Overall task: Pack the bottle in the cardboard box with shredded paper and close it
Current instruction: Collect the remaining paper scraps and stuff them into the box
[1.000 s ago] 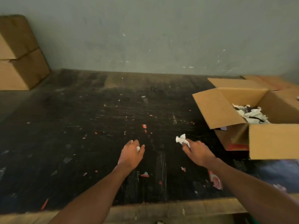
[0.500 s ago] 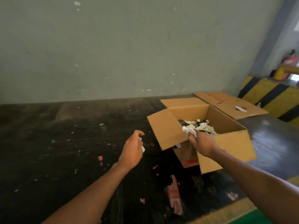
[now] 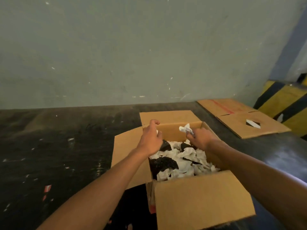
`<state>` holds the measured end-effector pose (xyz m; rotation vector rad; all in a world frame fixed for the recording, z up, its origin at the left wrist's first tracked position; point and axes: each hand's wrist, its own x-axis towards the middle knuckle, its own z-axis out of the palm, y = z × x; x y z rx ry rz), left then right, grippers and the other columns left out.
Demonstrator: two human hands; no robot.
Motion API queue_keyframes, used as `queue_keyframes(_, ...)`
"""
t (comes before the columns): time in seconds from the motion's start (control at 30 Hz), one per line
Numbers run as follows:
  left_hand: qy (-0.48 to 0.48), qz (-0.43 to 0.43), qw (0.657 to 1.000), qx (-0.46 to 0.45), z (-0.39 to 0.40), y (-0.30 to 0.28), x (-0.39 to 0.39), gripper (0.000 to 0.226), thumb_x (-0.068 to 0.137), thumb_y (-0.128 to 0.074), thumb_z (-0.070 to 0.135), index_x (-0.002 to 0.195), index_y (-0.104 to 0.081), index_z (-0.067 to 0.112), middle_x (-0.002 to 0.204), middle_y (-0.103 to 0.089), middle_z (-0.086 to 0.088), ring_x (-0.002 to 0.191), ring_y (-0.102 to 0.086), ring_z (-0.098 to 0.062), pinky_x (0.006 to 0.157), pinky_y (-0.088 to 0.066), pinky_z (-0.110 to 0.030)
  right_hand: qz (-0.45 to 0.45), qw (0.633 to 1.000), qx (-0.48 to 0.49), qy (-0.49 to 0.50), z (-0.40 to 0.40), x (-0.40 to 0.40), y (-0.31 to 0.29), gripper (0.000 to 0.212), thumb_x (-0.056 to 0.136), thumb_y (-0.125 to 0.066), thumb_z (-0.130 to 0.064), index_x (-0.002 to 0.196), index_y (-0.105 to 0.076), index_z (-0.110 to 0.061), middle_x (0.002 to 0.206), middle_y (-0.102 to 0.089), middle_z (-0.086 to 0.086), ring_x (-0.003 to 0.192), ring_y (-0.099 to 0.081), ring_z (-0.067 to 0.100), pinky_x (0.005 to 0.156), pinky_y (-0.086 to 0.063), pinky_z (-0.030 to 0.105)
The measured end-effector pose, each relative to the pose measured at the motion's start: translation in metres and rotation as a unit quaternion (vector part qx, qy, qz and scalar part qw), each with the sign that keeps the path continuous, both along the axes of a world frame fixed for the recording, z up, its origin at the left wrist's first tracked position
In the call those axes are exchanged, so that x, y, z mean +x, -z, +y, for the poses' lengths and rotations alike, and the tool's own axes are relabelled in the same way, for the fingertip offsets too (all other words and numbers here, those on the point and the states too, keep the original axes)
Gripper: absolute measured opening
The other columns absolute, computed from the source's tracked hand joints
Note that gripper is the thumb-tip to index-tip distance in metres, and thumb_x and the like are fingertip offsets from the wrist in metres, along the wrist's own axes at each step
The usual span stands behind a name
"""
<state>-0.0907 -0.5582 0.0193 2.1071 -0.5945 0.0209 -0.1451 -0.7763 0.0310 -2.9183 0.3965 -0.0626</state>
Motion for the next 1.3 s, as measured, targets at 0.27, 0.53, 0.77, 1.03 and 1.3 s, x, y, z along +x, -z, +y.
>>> queue_keyframes(0.27,0.062,0.088,0.98,0.169,-0.066,0.032,0.04,0.058,0.094,-0.054,0.043,0.146,-0.028,0.043,0.154,-0.024,-0.011,0.138,-0.034,-0.034,0.11,-0.033,-0.042,0.143,0.982,-0.088,-0.086,-0.065,0.069,0.027,0.053,0.092,-0.05,-0.049,0.137,-0.041,-0.023,0.14,-0.039,0.014,0.124,-0.044,0.037,0.104,-0.04,0.047)
queue_keyframes(0.53,0.092,0.209,0.896,0.381,-0.096,0.096,0.054,0.105,0.085,-0.045,0.075,0.151,0.024,0.03,0.159,0.03,-0.005,0.143,0.027,-0.043,0.116,0.001,-0.062,0.193,0.978,0.025,-0.077,-0.072,0.092,0.105,0.065,0.09,-0.019,-0.071,0.146,0.007,-0.052,0.16,0.023,0.003,0.144,0.015,0.045,0.115,-0.005,0.061)
queue_keyframes(0.77,0.128,0.26,0.854,0.431,-0.103,0.139,0.057,0.117,0.074,-0.052,0.081,0.148,0.027,0.037,0.159,0.031,0.002,0.143,0.03,-0.038,0.114,-0.001,-0.066,0.286,0.951,0.011,-0.119,-0.076,0.099,0.144,0.059,0.095,-0.012,-0.063,0.141,0.024,-0.053,0.148,0.046,0.003,0.138,0.033,0.045,0.111,0.007,0.064)
queue_keyframes(1.03,0.113,0.274,0.853,0.43,-0.102,0.138,0.056,0.116,0.07,-0.053,0.084,0.148,0.022,0.042,0.163,0.017,0.003,0.143,0.028,-0.04,0.113,0.003,-0.068,0.303,0.928,-0.076,-0.203,-0.078,0.102,0.166,0.063,0.104,-0.025,-0.03,0.149,0.019,-0.033,0.157,0.033,-0.002,0.139,0.031,0.044,0.109,0.015,0.067)
queue_keyframes(1.3,0.098,0.187,0.862,0.46,-0.098,0.101,0.038,0.105,0.075,-0.037,0.088,0.146,0.026,0.044,0.161,0.024,0.002,0.148,0.009,-0.042,0.113,-0.006,-0.067,0.169,0.979,0.016,-0.109,-0.096,0.09,0.123,0.074,0.083,-0.004,-0.076,0.149,0.004,-0.044,0.162,0.003,0.014,0.146,0.009,0.045,0.116,-0.001,0.06)
